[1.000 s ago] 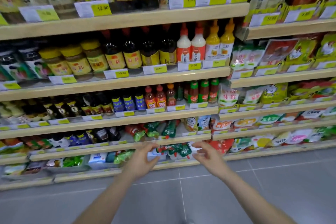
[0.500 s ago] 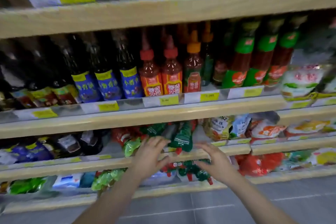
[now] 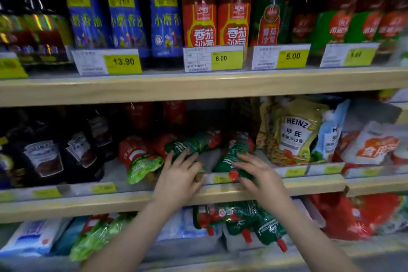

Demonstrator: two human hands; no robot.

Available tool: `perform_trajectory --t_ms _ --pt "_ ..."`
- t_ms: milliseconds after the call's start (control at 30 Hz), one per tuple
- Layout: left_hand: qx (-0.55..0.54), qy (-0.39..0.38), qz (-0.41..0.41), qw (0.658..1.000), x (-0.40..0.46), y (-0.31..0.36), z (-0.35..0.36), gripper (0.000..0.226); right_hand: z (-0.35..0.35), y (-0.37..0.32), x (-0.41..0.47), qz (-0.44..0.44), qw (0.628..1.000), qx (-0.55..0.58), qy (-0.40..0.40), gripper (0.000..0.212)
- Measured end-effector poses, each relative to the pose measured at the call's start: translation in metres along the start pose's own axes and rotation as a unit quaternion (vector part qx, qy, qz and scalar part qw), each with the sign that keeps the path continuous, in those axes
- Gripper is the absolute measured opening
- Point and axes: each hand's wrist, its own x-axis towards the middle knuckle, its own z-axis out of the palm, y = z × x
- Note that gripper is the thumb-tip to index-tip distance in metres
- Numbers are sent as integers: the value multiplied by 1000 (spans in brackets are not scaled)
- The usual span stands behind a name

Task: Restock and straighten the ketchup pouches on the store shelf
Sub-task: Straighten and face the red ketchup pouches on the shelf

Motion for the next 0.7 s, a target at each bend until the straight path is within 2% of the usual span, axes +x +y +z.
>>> perform_trajectory --t_ms 133,233,333,467,500,600,700 --pt "-9 23 5 1000 -11 -13 0 21 -1 -3 2 6 1000 0 -3 37" --pt "-50 35 -1 998 -24 -32 -1 29 1 -4 -2 -4 1000 9 17 37" --pt "-88 1 -9 996 -37 -50 -7 25 -2 -10 -5 1 1000 25 12 37" --pt "-101 -61 -8 993 -41 -58 -18 35 -7 -15 -9 5 999 47 -8 38" --pt "-93 -58 -11 994 -41 -55 -19 38 -7 -16 -10 3 999 51 -8 38" --pt "-67 30 31 997 -43 -28 -14 47 -8 -20 -13 -4 997 73 18 35" --pt "-190 52 40 980 -29 12 -6 63 -20 -28 -14 -42 994 78 63 29"
